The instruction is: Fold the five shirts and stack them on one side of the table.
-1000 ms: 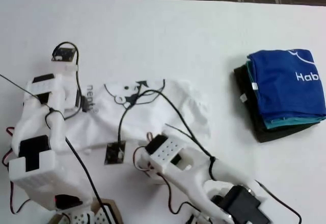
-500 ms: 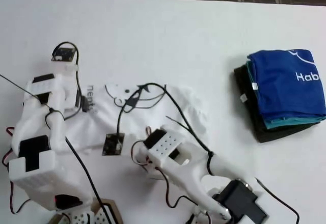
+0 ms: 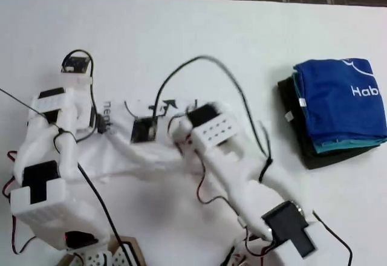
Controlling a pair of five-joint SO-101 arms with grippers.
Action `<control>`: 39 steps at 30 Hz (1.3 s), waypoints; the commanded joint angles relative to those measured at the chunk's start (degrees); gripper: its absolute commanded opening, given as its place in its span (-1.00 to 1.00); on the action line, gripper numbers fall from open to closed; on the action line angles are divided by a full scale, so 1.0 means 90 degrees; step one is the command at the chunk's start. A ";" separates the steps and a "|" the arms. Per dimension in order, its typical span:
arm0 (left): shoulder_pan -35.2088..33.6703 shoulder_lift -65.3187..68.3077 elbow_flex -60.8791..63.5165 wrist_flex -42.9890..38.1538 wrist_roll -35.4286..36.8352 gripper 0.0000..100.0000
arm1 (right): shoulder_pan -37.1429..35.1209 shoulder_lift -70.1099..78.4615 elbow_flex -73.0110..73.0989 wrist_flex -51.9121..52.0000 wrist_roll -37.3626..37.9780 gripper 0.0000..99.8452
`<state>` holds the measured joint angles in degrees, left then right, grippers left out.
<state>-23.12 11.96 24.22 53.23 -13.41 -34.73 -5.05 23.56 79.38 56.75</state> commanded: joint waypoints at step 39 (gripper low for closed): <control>0.0039 0.0029 -0.0220 -0.0117 0.0088 -0.59 | 0.0698 0.2017 -0.4269 0.2056 -0.0508 -0.95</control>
<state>-23.12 11.96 24.22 53.23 -13.41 -28.66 22.29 -21.98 97.32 52.70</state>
